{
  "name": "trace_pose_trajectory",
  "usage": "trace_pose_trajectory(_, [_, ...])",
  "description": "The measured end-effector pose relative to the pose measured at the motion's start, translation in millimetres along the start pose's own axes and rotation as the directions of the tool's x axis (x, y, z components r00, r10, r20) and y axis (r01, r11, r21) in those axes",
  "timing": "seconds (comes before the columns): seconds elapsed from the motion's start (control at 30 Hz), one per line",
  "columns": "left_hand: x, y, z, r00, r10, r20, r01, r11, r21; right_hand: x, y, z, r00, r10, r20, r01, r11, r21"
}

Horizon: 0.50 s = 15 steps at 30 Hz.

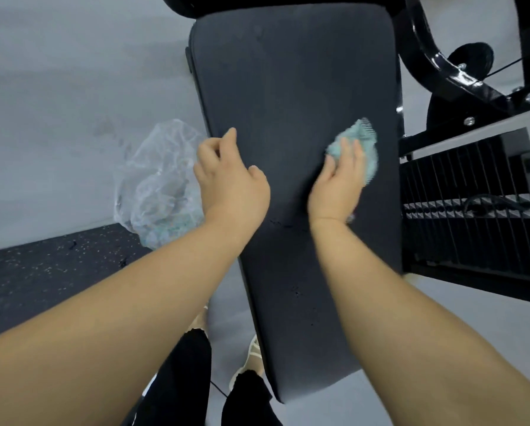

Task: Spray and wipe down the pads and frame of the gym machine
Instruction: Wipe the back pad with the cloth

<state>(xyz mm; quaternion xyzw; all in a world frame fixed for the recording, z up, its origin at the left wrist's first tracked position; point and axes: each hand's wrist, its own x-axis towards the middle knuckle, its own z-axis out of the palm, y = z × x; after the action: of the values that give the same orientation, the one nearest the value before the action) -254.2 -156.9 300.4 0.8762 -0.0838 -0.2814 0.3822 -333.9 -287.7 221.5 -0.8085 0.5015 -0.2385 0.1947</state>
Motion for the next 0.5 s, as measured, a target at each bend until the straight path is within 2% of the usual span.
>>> trace_pose_trajectory(0.03, [-7.5, 2.8, 6.8, 0.998, 0.058, 0.006, -0.058, 0.997, 0.057, -16.3, -8.1, 3.0, 0.998, -0.068, 0.013, 0.068, 0.998, 0.014])
trace_pose_trajectory(0.07, [-10.2, 1.9, 11.1, 0.994, 0.108, 0.008, -0.108, 0.988, 0.106, -37.1, -15.7, 7.0, 0.977, -0.196, 0.089, 0.193, 0.980, 0.038])
trace_pose_trajectory(0.1, [-12.3, 0.8, 13.3, 0.989, 0.149, 0.013, -0.149, 0.978, 0.149, -59.3, -18.6, 7.1, 0.915, -0.346, 0.209, 0.338, 0.938, 0.076])
trace_pose_trajectory(0.13, [-13.2, -0.3, 16.1, 0.982, 0.187, 0.017, -0.187, 0.963, 0.193, -76.9, -12.8, 1.1, 0.811, -0.494, 0.314, 0.478, 0.868, 0.133])
trace_pose_trajectory(0.17, [-12.6, -0.6, 18.7, 0.972, 0.232, 0.027, -0.231, 0.942, 0.243, -81.9, 3.4, -5.6, 0.688, -0.631, 0.359, 0.611, 0.770, 0.184])
trace_pose_trajectory(0.2, [-10.4, -2.3, 19.8, 0.959, 0.279, 0.042, -0.278, 0.911, 0.304, -74.9, 22.8, -12.5, 0.570, -0.733, 0.371, 0.719, 0.664, 0.207])
trace_pose_trajectory(0.23, [-8.5, -3.3, 21.7, 0.946, 0.316, 0.076, -0.321, 0.870, 0.375, -60.9, 44.0, -19.5, 0.500, -0.784, 0.369, 0.785, 0.590, 0.190])
trace_pose_trajectory(0.27, [-5.8, -5.0, 23.4, 0.933, 0.339, 0.119, -0.355, 0.821, 0.448, -45.8, 62.6, -26.7, 0.507, -0.780, 0.367, 0.796, 0.587, 0.149])
trace_pose_trajectory(0.3, [-3.2, -6.2, 23.7, 0.927, 0.337, 0.165, -0.372, 0.770, 0.518, -31.1, 78.6, -33.1, 0.581, -0.733, 0.354, 0.761, 0.644, 0.083])
trace_pose_trajectory(0.33, [-0.9, -6.9, 24.2, 0.924, 0.325, 0.203, -0.380, 0.713, 0.589, -17.9, 91.6, -39.7, 0.691, -0.647, 0.323, 0.680, 0.733, 0.013])
trace_pose_trajectory(0.4, [1.0, -7.8, 28.1, 0.922, 0.291, 0.254, -0.382, 0.589, 0.712, 1.5, 105.9, -48.8, 0.885, -0.415, 0.210, 0.438, 0.896, -0.077])
trace_pose_trajectory(0.47, [-0.4, -6.6, 31.5, 0.925, 0.264, 0.274, -0.375, 0.513, 0.772, 8.4, 96.6, -42.3, 0.985, -0.158, 0.075, 0.162, 0.986, -0.051])
trace_pose_trajectory(0.5, [-1.7, -5.4, 33.8, 0.928, 0.249, 0.278, -0.369, 0.497, 0.786, 8.8, 84.8, -33.6, 1.000, -0.024, 0.003, 0.024, 1.000, -0.011])
